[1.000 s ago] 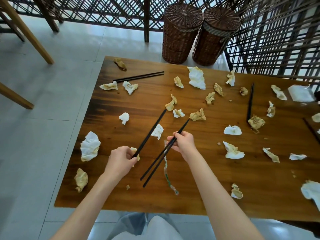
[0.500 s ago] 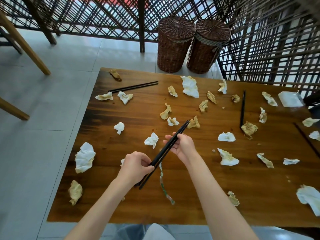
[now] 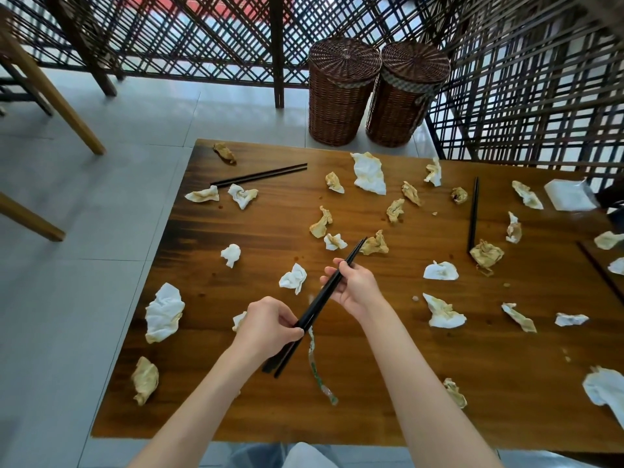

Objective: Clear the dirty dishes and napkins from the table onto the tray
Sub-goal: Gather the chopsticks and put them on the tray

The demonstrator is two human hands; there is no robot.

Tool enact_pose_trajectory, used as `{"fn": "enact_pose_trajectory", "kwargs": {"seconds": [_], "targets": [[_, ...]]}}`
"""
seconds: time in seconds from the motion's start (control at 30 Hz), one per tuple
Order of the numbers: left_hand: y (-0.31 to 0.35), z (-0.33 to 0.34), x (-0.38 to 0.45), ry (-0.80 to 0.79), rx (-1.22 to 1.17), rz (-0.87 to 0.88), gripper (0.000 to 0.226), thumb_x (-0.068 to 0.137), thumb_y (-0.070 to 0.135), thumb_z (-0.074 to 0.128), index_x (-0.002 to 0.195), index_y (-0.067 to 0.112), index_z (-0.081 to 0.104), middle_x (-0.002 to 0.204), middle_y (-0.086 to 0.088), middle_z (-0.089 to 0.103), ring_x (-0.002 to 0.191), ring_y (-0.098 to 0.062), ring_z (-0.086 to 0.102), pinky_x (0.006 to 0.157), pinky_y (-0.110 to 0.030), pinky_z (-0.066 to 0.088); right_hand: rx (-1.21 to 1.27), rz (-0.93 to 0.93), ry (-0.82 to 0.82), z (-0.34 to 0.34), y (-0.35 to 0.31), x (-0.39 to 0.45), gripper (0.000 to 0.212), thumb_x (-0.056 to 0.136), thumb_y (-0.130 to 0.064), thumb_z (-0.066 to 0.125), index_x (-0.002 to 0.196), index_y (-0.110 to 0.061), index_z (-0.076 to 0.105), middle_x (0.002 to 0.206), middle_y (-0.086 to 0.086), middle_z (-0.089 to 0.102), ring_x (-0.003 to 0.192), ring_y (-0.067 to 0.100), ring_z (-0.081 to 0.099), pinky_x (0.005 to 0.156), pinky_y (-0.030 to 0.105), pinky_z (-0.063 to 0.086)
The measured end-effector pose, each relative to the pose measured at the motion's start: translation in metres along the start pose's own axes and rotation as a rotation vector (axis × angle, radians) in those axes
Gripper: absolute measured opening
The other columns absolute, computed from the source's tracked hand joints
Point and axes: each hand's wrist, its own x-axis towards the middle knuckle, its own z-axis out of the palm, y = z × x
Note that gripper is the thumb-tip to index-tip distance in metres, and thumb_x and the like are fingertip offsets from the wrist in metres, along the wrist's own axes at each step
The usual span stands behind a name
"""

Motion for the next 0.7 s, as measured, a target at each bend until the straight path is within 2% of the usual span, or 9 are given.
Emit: {"fn": "enact_pose_trajectory", "kwargs": {"seconds": [0.23, 0.43, 0.57, 0.7], "targets": [[0.007, 0.002, 0.011, 0.023, -0.007, -0.009, 0.014, 0.074, 0.027, 0.078, 0.085, 0.021, 0.071, 0.077, 0.009, 0.065, 0.066, -0.007, 0.066, 0.058, -0.020, 0.057, -0.116, 0.000, 0.078, 0.009, -0.015, 0.012, 0.017, 0.101, -0.012, 0.034, 0.096, -0.011, 0.050, 0.089, 0.012, 0.065, 0.074, 0.025, 0.065, 0.057, 0.035, 0.052], [0.011, -0.004, 0.037, 0.103, -0.030, 0.040, 0.021, 0.073, 0.030, 0.079, 0.090, 0.020, 0.073, 0.080, 0.011, 0.064, 0.071, -0.008, 0.064, 0.062, -0.018, 0.056, -0.128, -0.004, 0.132, 0.029, -0.033, 0.039, 0.022, 0.101, -0.010, 0.027, 0.092, -0.012, 0.047, 0.076, 0.010, 0.058, 0.064, 0.022, 0.059, 0.059, 0.036, 0.051], [0.008, -0.021, 0.065, 0.137, -0.038, 0.062, 0.029, 0.074, 0.035, 0.077, 0.098, 0.019, 0.072, 0.085, 0.011, 0.066, 0.074, -0.004, 0.063, 0.061, -0.010, 0.050, -0.087, 0.004, 0.166, 0.049, -0.047, 0.057, 0.023, 0.099, -0.005, 0.025, 0.086, -0.012, 0.043, 0.076, 0.011, 0.055, 0.061, 0.023, 0.055, 0.063, 0.038, 0.051], [0.001, -0.054, 0.107, 0.203, -0.029, 0.093, 0.027, 0.077, 0.039, 0.073, 0.096, 0.021, 0.071, 0.086, 0.011, 0.067, 0.074, 0.001, 0.061, 0.057, -0.007, 0.043, -0.079, -0.017, 0.202, 0.068, -0.063, 0.081, 0.019, 0.098, -0.003, 0.024, 0.097, -0.009, 0.042, 0.071, 0.009, 0.052, 0.055, 0.020, 0.050, 0.064, 0.037, 0.050]]}}
